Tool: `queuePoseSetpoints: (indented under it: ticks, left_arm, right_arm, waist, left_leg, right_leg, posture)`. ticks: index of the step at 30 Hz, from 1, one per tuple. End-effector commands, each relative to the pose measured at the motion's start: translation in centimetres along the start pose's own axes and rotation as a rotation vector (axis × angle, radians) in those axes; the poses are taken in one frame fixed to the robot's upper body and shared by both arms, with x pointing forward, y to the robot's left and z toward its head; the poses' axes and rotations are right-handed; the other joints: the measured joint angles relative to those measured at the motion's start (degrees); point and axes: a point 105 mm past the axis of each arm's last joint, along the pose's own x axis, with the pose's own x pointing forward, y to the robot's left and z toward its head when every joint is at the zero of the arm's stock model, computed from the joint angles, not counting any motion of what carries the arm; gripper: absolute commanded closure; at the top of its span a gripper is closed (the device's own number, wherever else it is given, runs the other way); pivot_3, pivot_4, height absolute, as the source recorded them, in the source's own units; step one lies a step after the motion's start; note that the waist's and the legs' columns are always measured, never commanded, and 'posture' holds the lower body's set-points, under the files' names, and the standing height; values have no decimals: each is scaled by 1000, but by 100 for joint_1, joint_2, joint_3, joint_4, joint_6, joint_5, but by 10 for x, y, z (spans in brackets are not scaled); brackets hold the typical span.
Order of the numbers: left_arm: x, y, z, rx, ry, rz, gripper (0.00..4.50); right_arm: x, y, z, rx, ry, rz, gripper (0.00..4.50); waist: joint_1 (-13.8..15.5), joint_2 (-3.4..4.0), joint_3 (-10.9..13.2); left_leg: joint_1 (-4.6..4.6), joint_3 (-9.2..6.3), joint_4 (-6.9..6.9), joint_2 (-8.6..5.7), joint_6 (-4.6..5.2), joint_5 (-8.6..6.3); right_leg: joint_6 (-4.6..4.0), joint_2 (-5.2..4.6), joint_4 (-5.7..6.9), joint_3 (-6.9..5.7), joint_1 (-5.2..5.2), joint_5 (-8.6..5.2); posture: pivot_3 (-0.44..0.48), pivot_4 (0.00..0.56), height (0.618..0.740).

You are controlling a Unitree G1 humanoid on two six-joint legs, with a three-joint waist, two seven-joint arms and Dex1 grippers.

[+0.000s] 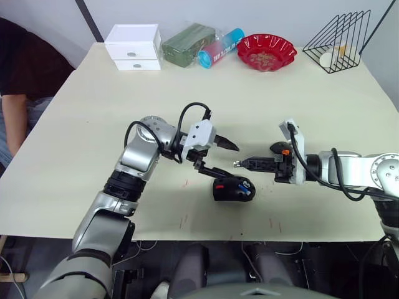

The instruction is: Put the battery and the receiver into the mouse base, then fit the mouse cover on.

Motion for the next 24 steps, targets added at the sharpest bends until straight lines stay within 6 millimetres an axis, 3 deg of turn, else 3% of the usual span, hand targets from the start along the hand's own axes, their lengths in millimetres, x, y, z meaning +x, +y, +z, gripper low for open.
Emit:
queuePoseSetpoints:
  ticks: [1,10,18,24]
  left_arm:
    - [-5,-10,8,5,-37,3,17]
    - [2,-36,-4,-82,-45,13,17]
    - [18,-41,-9,-108,-34,52,17]
    - [26,-40,-15,-128,-11,70,17]
  right_arm:
    - [-12,11,4,-34,-33,32,4500]
    - [-34,8,-6,-51,-45,-16,4500]
    - [-53,15,-16,-216,-80,-18,4500]
    - [-63,7,-33,-366,-69,-73,4500]
  waist:
    - [0,0,0]
    - [10,0,0]
    - [15,0,-1]
    - [27,0,0]
  left_leg:
    - [0,1,0,1,0,0]
    - [2,0,0,2,0,0]
    - [4,-1,0,0,0,0]
    - [6,-1,0,-2,0,0]
  right_leg:
    - [0,-1,-1,1,0,0]
    - [0,-2,3,1,1,0]
    - [0,-2,2,1,4,0]
    - [1,-1,1,1,5,0]
  posture:
    - [0,150,740]
    - [0,150,740]
    - [0,150,740]
    - [0,150,740]
